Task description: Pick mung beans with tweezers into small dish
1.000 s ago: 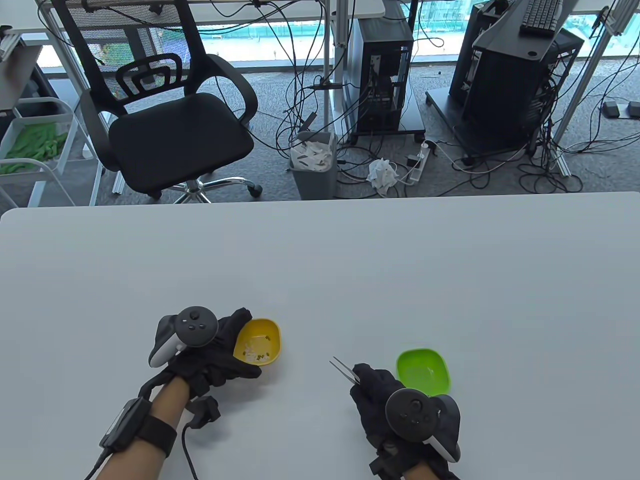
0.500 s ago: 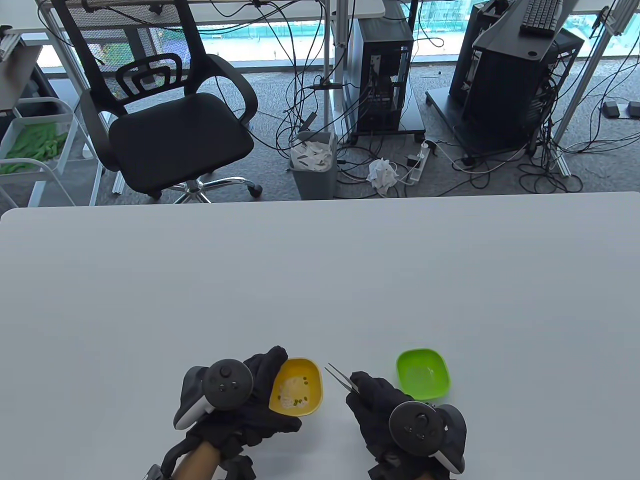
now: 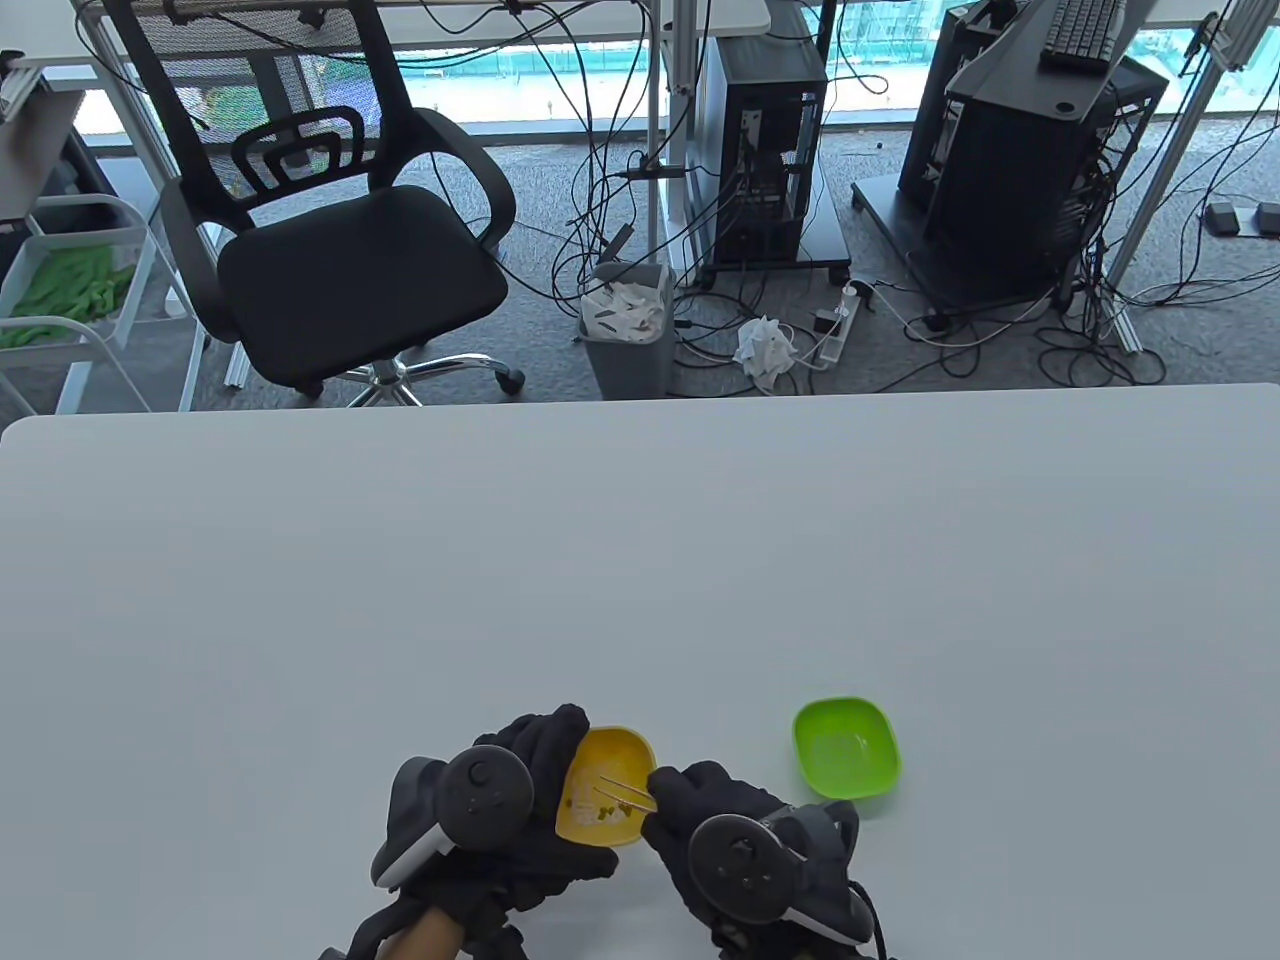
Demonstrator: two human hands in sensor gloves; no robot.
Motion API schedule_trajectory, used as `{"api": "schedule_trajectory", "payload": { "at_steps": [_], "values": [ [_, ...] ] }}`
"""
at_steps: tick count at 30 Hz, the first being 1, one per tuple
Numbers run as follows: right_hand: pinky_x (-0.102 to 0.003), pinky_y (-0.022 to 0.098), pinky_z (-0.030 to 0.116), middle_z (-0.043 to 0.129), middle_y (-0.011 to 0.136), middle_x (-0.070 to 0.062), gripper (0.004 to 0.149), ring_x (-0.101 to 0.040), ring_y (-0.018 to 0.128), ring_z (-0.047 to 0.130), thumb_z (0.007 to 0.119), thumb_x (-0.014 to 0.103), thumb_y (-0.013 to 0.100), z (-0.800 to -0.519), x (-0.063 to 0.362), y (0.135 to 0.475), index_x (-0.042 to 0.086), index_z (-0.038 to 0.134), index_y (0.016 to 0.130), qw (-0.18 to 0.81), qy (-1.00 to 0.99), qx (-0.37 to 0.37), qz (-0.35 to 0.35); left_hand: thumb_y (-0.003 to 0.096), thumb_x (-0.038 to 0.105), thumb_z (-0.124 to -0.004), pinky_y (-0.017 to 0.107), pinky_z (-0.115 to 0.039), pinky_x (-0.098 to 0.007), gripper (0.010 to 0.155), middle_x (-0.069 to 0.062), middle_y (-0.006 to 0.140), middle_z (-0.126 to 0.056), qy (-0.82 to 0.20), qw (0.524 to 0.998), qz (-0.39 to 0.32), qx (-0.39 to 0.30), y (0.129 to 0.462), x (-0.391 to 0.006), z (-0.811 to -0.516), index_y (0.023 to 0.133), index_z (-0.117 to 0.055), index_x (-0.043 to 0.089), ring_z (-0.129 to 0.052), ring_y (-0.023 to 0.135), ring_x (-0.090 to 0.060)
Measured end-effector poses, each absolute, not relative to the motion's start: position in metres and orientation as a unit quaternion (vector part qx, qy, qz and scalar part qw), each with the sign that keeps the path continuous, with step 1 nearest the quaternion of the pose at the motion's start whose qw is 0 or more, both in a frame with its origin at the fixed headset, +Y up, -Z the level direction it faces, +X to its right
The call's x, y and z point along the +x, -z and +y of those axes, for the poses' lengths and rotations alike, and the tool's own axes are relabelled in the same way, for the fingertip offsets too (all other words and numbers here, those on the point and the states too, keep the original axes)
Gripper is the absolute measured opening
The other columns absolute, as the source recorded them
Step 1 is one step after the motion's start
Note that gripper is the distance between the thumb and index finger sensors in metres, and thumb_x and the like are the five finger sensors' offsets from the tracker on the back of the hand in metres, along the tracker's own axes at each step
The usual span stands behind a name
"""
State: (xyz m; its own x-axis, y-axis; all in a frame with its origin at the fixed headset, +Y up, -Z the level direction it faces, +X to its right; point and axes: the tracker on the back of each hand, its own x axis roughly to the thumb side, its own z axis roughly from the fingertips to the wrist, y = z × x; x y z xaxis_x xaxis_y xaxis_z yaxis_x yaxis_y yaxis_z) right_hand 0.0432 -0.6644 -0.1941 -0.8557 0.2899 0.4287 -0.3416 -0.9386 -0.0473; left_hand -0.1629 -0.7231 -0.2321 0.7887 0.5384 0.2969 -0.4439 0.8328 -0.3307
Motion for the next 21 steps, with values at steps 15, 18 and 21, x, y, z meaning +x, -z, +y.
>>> {"api": "schedule_trajectory", "payload": {
  "at_steps": [15, 18, 21],
  "values": [
    [-0.029, 0.017, 0.086, 0.097, 0.059, -0.016, 0.038, -0.01, 0.027, 0.093, 0.092, 0.031, 0.045, -0.667, 0.004, 0.203, 0.006, 0.096, 0.073, 0.1, -0.966, 0.235, -0.039, 0.0324, 0.06, -0.098, 0.077, -0.023, -0.069, 0.121, -0.01, 0.12, -0.033, -0.266, 0.938, -0.188, -0.117, 0.233, -0.166, -0.722, 0.115, -0.02, 0.018, -0.033, 0.113, -0.045],
    [-0.028, 0.017, 0.086, 0.097, 0.059, -0.016, 0.038, -0.01, 0.027, 0.093, 0.092, 0.032, 0.045, -0.668, 0.003, 0.203, 0.006, 0.096, 0.073, 0.095, -0.967, 0.233, -0.039, 0.0325, 0.061, -0.098, 0.077, -0.023, -0.069, 0.121, -0.01, 0.12, -0.033, -0.262, 0.939, -0.19, -0.115, 0.232, -0.165, -0.721, 0.115, -0.02, 0.018, -0.033, 0.113, -0.045],
    [-0.028, 0.017, 0.086, 0.097, 0.058, -0.016, 0.038, -0.01, 0.027, 0.093, 0.092, 0.032, 0.045, -0.668, 0.003, 0.203, 0.005, 0.096, 0.073, 0.094, -0.967, 0.233, -0.037, 0.0325, 0.061, -0.098, 0.077, -0.023, -0.069, 0.121, -0.01, 0.12, -0.033, -0.26, 0.939, -0.19, -0.118, 0.233, -0.165, -0.722, 0.115, -0.02, 0.018, -0.033, 0.113, -0.045]
  ]
}}
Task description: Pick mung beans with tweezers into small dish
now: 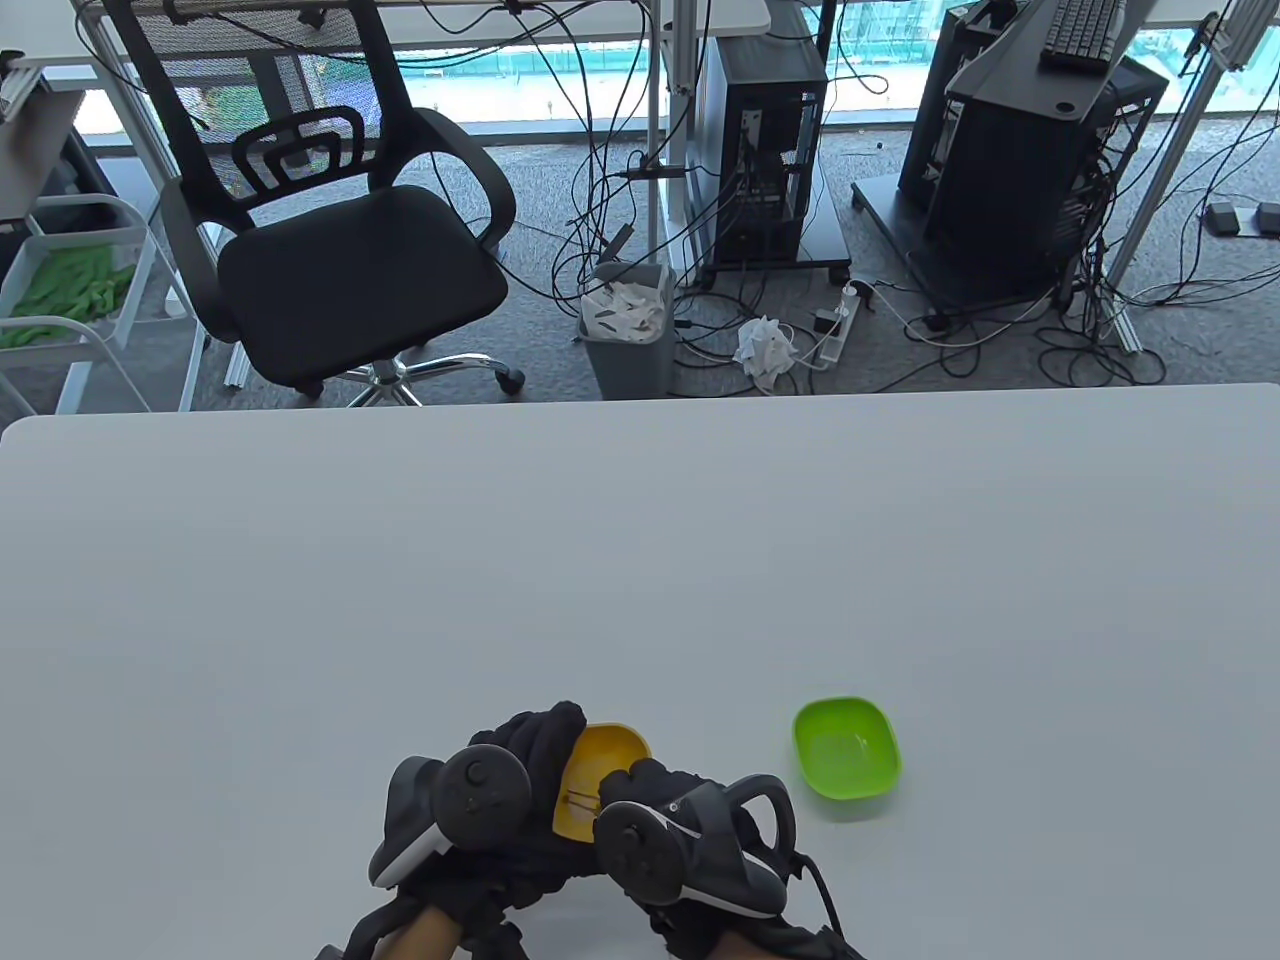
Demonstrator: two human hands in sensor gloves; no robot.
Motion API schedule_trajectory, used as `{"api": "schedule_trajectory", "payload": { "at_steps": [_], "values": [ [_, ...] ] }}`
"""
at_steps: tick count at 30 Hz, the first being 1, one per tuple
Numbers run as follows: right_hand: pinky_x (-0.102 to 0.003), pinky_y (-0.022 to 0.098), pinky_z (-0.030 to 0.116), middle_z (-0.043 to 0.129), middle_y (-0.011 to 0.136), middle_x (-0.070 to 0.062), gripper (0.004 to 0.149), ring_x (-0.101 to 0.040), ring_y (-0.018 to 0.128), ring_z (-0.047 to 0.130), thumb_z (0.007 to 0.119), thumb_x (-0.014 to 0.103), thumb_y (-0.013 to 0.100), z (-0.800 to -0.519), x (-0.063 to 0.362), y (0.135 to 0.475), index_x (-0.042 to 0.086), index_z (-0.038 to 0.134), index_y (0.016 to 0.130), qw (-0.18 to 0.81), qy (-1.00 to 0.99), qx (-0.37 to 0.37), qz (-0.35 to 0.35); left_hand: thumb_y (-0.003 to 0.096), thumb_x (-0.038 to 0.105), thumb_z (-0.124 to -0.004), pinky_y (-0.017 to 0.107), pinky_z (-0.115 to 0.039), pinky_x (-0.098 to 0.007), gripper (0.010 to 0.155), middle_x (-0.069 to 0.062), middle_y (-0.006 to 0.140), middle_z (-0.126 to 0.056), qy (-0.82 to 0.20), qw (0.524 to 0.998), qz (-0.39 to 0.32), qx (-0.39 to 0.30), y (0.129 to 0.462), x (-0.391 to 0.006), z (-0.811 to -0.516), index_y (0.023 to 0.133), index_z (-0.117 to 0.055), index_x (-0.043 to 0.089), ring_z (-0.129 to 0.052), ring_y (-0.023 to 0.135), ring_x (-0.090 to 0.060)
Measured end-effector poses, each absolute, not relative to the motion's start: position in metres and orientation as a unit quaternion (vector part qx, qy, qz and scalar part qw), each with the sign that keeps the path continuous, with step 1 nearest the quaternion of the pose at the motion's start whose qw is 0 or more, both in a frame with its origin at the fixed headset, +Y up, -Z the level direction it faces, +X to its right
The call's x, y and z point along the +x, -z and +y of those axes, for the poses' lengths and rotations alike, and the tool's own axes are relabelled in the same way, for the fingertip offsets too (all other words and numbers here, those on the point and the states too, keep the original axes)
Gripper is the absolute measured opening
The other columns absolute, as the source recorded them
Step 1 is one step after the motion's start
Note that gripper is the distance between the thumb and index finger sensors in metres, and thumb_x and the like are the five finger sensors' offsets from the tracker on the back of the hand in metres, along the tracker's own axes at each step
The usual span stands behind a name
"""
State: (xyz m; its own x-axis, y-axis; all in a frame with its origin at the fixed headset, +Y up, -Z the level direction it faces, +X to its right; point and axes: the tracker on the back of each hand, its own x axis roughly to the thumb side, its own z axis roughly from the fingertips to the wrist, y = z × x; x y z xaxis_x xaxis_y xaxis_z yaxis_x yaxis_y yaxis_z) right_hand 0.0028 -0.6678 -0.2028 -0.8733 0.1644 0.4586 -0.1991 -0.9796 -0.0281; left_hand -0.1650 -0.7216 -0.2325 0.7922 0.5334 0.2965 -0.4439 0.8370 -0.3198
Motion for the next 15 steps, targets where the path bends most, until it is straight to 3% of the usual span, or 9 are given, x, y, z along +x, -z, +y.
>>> {"api": "schedule_trajectory", "payload": {
  "at_steps": [15],
  "values": [
    [-0.028, 0.017, 0.086, 0.097, 0.057, -0.015, 0.036, -0.009, 0.026, 0.093, 0.092, 0.032, 0.045, -0.6704, 0.0042, 0.2027, 0.008, 0.097, 0.071, 0.098, -0.967, 0.232, -0.032, 0.0326, 0.06, -0.098, 0.077, -0.023, -0.068, 0.121, -0.01, 0.12, -0.033, -0.257, 0.94, -0.189, -0.119, 0.2323, -0.1652, -0.7216, 0.115, -0.02, 0.017, -0.033, 0.113, -0.044]
  ]
}}
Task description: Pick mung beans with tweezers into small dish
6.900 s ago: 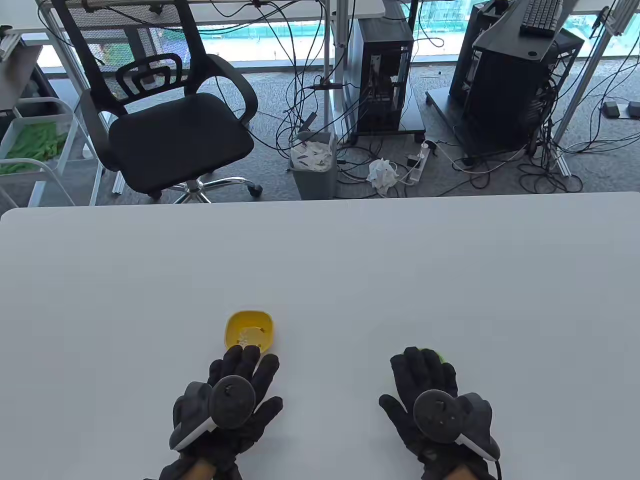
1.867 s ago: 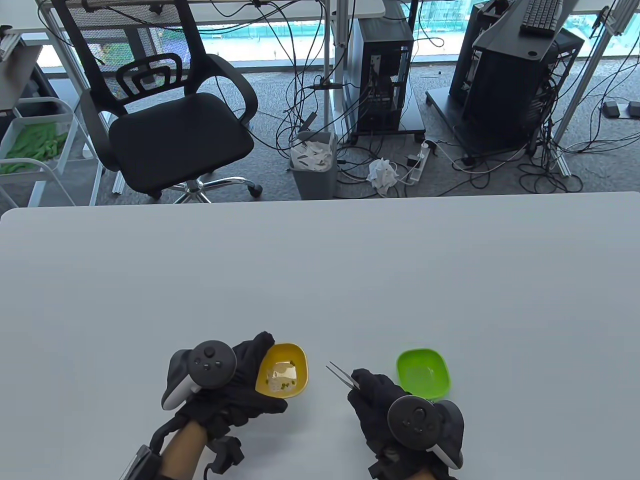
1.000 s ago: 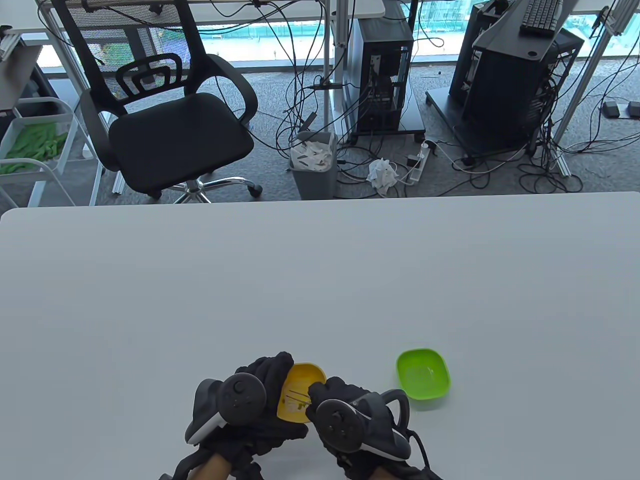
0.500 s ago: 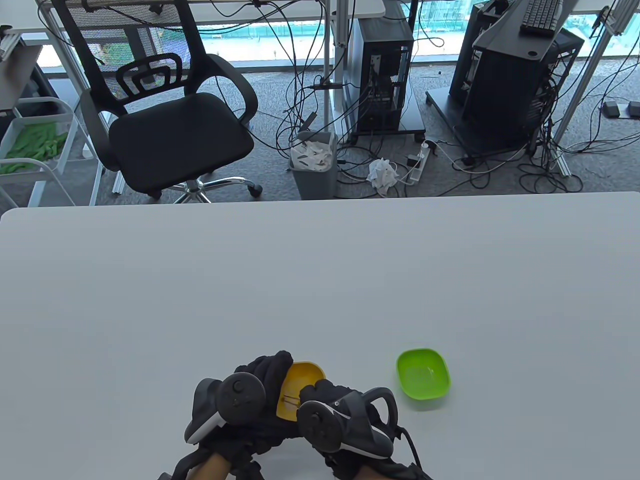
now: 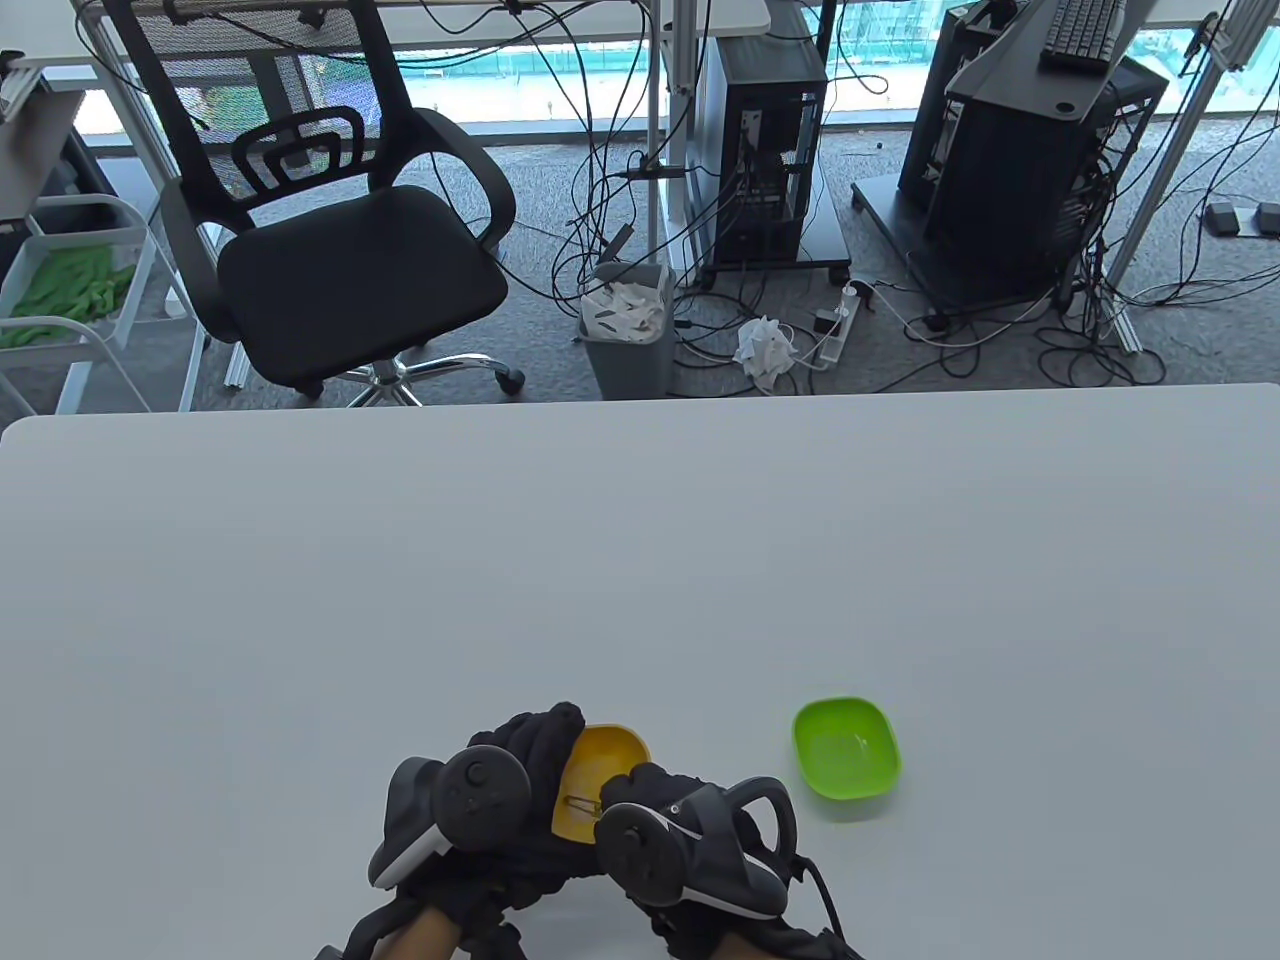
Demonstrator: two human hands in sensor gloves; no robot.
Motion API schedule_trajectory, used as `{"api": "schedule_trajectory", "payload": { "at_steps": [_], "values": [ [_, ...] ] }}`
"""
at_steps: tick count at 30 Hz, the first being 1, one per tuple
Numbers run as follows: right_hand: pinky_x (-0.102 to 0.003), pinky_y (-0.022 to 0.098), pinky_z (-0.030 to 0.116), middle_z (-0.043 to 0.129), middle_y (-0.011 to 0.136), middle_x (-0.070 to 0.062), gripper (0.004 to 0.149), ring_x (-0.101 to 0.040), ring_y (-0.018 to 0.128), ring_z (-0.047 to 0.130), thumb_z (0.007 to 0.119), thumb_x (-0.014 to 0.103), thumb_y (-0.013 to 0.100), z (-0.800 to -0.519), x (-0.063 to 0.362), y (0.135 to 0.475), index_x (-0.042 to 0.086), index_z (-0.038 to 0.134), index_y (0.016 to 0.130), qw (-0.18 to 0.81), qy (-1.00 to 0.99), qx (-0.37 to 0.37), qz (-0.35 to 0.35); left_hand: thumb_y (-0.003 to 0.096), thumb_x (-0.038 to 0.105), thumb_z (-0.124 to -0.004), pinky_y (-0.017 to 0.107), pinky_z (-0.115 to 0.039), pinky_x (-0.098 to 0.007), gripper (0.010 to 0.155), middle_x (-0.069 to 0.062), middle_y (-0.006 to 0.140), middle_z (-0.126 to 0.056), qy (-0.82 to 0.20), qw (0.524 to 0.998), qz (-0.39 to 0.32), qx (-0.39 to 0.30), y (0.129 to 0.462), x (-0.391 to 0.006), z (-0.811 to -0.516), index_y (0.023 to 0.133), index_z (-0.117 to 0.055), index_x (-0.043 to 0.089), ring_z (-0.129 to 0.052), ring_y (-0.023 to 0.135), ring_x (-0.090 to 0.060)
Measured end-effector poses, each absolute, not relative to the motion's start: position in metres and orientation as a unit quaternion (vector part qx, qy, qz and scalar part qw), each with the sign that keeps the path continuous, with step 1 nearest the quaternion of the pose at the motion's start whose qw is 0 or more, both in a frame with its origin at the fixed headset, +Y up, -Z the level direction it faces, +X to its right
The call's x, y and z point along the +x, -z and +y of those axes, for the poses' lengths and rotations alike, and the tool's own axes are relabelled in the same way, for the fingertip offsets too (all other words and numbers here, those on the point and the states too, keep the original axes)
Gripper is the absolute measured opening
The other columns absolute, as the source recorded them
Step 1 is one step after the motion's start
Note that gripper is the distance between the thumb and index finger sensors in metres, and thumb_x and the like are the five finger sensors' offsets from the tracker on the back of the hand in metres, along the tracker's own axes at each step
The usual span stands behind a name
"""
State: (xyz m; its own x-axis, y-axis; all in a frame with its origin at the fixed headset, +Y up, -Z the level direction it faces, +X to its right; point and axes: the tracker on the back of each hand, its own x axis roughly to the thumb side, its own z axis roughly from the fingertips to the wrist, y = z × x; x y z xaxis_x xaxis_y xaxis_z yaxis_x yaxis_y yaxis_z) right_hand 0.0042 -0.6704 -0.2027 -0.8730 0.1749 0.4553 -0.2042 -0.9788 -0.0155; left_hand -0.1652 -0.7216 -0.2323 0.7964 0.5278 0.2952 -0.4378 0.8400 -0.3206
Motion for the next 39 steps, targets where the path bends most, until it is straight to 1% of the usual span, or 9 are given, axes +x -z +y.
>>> {"api": "schedule_trajectory", "payload": {
  "at_steps": [6, 10, 13, 14, 16, 19, 23, 27, 39],
  "values": [
    [-0.027, 0.016, 0.086, 0.097, 0.056, -0.015, 0.035, -0.009, 0.025, 0.093, 0.091, 0.031, 0.045, -0.672, 0.009, 0.203, 0.007, 0.098, 0.07, 0.12, -0.965, 0.23, -0.039, 0.0326, 0.06, -0.098, 0.077, -0.023, -0.068, 0.121, -0.01, 0.12, -0.033, -0.264, 0.938, -0.19, -0.119, 0.233, -0.166, -0.722, 0.115, -0.02, 0.018, -0.033, 0.113, -0.044],
    [-0.027, 0.016, 0.086, 0.097, 0.055, -0.015, 0.035, -0.008, 0.025, 0.093, 0.091, 0.031, 0.045, -0.662, 0.031, 0.202, 0.007, 0.097, 0.07, 0.153, -0.964, 0.208, -0.062, 0.0331, 0.06, -0.098, 0.077, -0.023, -0.068, 0.12, -0.01, 0.12, -0.032, -0.27, 0.937, -0.184, -0.123, 0.234, -0.168, -0.723, 0.115, -0.02, 0.018, -0.033, 0.114, -0.044],
    [-0.027, 0.016, 0.086, 0.097, 0.055, -0.015, 0.035, -0.009, 0.025, 0.092, 0.091, 0.031, 0.045, -0.651, 0.071, 0.204, 0.007, 0.098, 0.069, 0.175, -0.968, 0.15, -0.095, 0.0333, 0.059, -0.098, 0.077, -0.023, -0.068, 0.12, -0.01, 0.12, -0.033, -0.277, 0.936, -0.18, -0.123, 0.234, -0.172, -0.723, 0.115, -0.02, 0.018, -0.033, 0.114, -0.044],
    [-0.027, 0.016, 0.086, 0.097, 0.055, -0.015, 0.035, -0.009, 0.025, 0.092, 0.091, 0.031, 0.045, -0.648, 0.085, 0.205, 0.007, 0.098, 0.069, 0.171, -0.971, 0.125, -0.11, 0.0334, 0.059, -0.098, 0.077, -0.023, -0.068, 0.12, -0.008, 0.12, -0.033, -0.279, 0.935, -0.179, -0.124, 0.234, -0.173, -0.723, 0.115, -0.02, 0.018, -0.033, 0.114, -0.044],
    [-0.027, 0.015, 0.086, 0.097, 0.054, -0.015, 0.035, -0.008, 0.024, 0.092, 0.091, 0.031, 0.045, -0.646, 0.118, 0.209, 0.007, 0.098, 0.069, 0.138, -0.979, 0.062, -0.139, 0.0336, 0.059, -0.098, 0.077, -0.023, -0.068, 0.12, -0.01, 0.12, -0.033, -0.286, 0.934, -0.176, -0.122, 0.235, -0.174, -0.723, 0.115, -0.02, 0.018, -0.033, 0.114, -0.044],
    [-0.027, 0.015, 0.086, 0.097, 0.054, -0.015, 0.035, -0.009, 0.024, 0.092, 0.091, 0.031, 0.045, -0.65, 0.166, 0.216, 0.006, 0.098, 0.069, 0.14, -0.981, -0.015, -0.133, 0.0337, 0.059, -0.098, 0.077, -0.024, -0.068, 0.12, -0.01, 0.12, -0.032, -0.289, 0.933, -0.176, -0.12, 0.237, -0.173, -0.722, 0.115, -0.02, 0.018, -0.033, 0.113, -0.044],
    [-0.027, 0.015, 0.086, 0.097, 0.054, -0.015, 0.035, -0.008, 0.024, 0.092, 0.091, 0.031, 0.045, -0.665, 0.203, 0.217, 0.006, 0.098, 0.069, 0.144, -0.979, -0.065, -0.127, 0.0337, 0.059, -0.098, 0.077, -0.024, -0.068, 0.12, -0.01, 0.12, -0.032, -0.289, 0.934, -0.177, -0.116, 0.238, -0.172, -0.721, 0.115, -0.02, 0.018, -0.033, 0.113, -0.044],
    [-0.028, 0.015, 0.086, 0.097, 0.054, -0.016, 0.035, -0.009, 0.024, 0.092, 0.091, 0.031, 0.045, -0.683, 0.214, 0.217, 0.006, 0.098, 0.069, 0.168, -0.977, -0.081, -0.103, 0.0341, 0.059, -0.098, 0.077, -0.023, -0.068, 0.12, -0.01, 0.12, -0.032, -0.29, 0.934, -0.174, -0.117, 0.239, -0.172, -0.722, 0.115, -0.019, 0.018, -0.033, 0.114, -0.044],
    [-0.027, 0.015, 0.086, 0.097, 0.054, -0.015, 0.036, -0.008, 0.024, 0.093, 0.091, 0.032, 0.045, -0.688, 0.214, 0.215, 0.006, 0.098, 0.069, 0.171, -0.977, -0.086, -0.09, 0.034, 0.059, -0.098, 0.077, -0.024, -0.068, 0.12, -0.01, 0.12, -0.032, -0.286, 0.935, -0.175, -0.117, 0.237, -0.171, -0.723, 0.115, -0.019, 0.018, -0.034, 0.113, -0.044]
  ]
}}
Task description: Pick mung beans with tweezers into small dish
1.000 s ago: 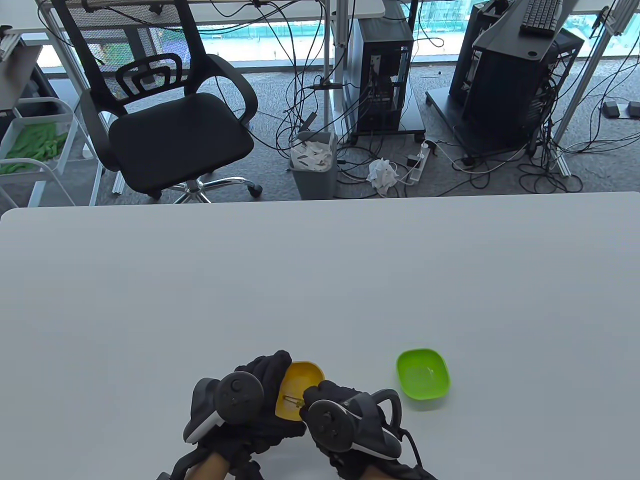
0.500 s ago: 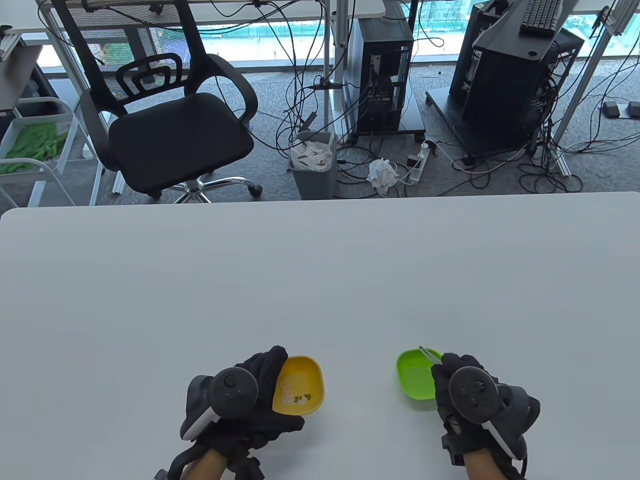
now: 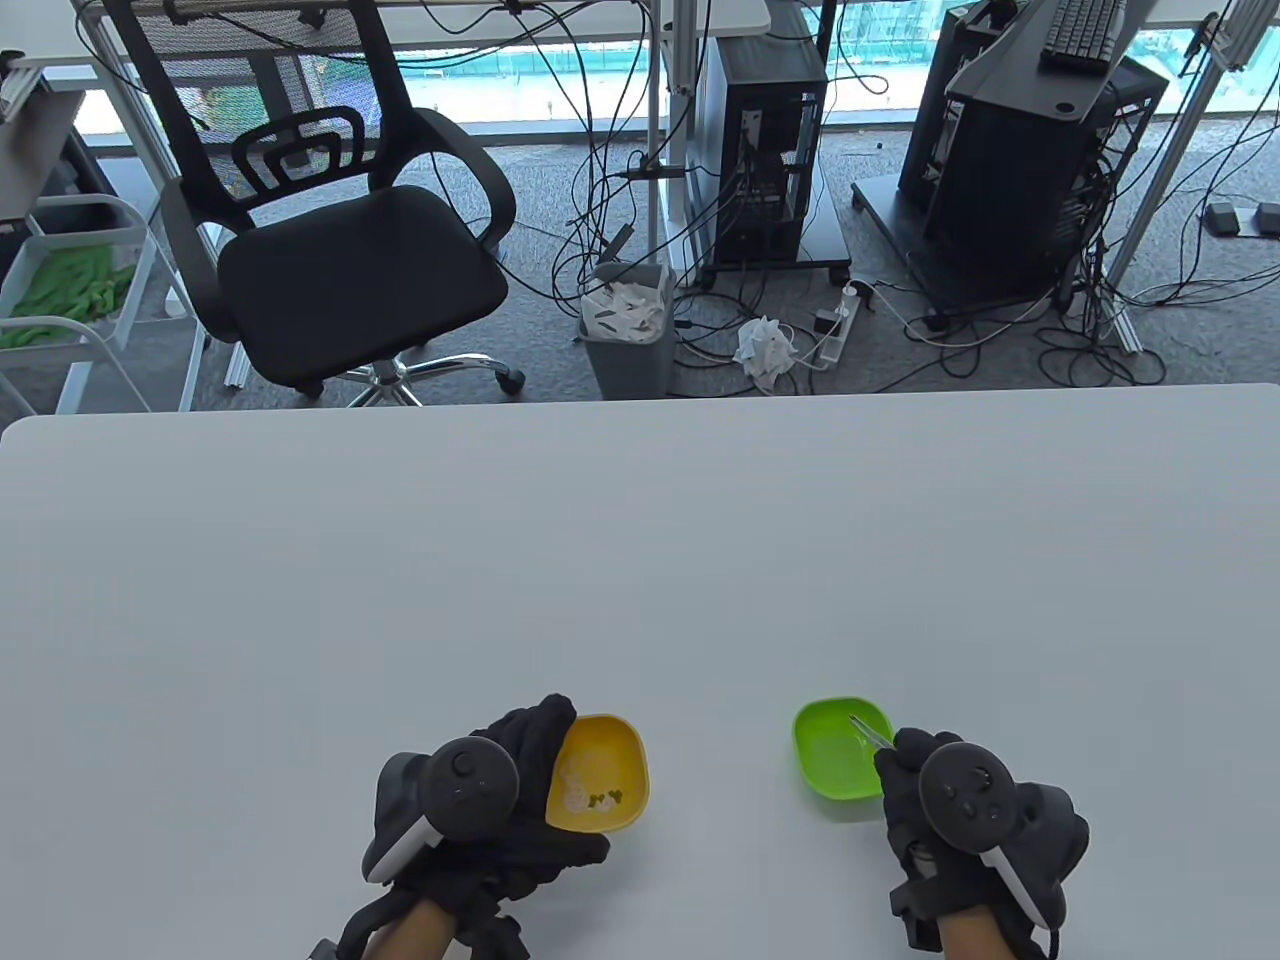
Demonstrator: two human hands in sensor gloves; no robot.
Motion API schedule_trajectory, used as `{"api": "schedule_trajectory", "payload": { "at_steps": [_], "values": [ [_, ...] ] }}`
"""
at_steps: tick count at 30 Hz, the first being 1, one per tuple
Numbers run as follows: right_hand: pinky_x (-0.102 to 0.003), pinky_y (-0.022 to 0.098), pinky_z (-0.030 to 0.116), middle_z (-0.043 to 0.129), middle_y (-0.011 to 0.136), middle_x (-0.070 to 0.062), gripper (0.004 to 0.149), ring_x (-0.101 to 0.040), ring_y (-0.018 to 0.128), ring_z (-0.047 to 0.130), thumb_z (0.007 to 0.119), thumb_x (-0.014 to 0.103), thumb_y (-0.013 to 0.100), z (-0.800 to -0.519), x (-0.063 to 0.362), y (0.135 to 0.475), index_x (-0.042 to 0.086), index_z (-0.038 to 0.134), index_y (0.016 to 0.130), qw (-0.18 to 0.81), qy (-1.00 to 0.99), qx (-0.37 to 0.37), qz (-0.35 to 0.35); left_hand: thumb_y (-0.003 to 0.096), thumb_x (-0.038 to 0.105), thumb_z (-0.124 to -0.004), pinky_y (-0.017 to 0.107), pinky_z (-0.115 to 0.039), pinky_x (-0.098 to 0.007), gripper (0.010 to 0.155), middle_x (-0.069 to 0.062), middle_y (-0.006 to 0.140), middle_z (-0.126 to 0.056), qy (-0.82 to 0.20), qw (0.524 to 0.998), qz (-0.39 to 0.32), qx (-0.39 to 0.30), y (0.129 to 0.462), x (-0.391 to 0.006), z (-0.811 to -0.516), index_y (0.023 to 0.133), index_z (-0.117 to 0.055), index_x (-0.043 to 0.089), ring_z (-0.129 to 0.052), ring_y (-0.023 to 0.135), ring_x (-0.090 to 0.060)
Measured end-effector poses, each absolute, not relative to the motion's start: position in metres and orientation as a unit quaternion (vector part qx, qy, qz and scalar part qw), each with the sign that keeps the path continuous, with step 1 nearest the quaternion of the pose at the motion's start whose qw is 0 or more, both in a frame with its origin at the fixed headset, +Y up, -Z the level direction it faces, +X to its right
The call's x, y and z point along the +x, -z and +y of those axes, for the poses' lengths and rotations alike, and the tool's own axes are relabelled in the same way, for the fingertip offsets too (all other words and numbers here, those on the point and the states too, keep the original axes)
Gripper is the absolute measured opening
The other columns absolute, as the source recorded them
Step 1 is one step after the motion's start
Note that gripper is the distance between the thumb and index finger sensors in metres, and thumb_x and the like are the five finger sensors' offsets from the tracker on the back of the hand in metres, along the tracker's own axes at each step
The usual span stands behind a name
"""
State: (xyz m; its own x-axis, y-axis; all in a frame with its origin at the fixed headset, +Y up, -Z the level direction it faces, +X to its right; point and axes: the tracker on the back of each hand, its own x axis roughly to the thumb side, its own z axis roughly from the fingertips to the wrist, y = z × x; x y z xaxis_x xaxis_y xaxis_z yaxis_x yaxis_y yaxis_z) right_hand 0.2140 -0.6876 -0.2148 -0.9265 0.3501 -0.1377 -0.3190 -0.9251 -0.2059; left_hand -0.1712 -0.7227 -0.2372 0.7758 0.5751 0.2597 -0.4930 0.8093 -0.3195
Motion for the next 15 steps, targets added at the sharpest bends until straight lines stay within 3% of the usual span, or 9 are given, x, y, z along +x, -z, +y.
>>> {"api": "schedule_trajectory", "payload": {
  "at_steps": [15],
  "values": [
    [-0.027, 0.016, 0.086, 0.097, 0.055, -0.015, 0.036, -0.009, 0.025, 0.093, 0.09, 0.032, 0.045, -0.683, 0.204, 0.214, 0.006, 0.097, 0.07, 0.185, -0.976, -0.062, -0.1, 0.0339, 0.059, -0.098, 0.078, -0.025, -0.068, 0.12, -0.01, 0.12, -0.032, -0.283, 0.936, -0.174, -0.121, 0.237, -0.17, -0.723, 0.115, -0.019, 0.017, -0.035, 0.113, -0.044]
  ]
}}
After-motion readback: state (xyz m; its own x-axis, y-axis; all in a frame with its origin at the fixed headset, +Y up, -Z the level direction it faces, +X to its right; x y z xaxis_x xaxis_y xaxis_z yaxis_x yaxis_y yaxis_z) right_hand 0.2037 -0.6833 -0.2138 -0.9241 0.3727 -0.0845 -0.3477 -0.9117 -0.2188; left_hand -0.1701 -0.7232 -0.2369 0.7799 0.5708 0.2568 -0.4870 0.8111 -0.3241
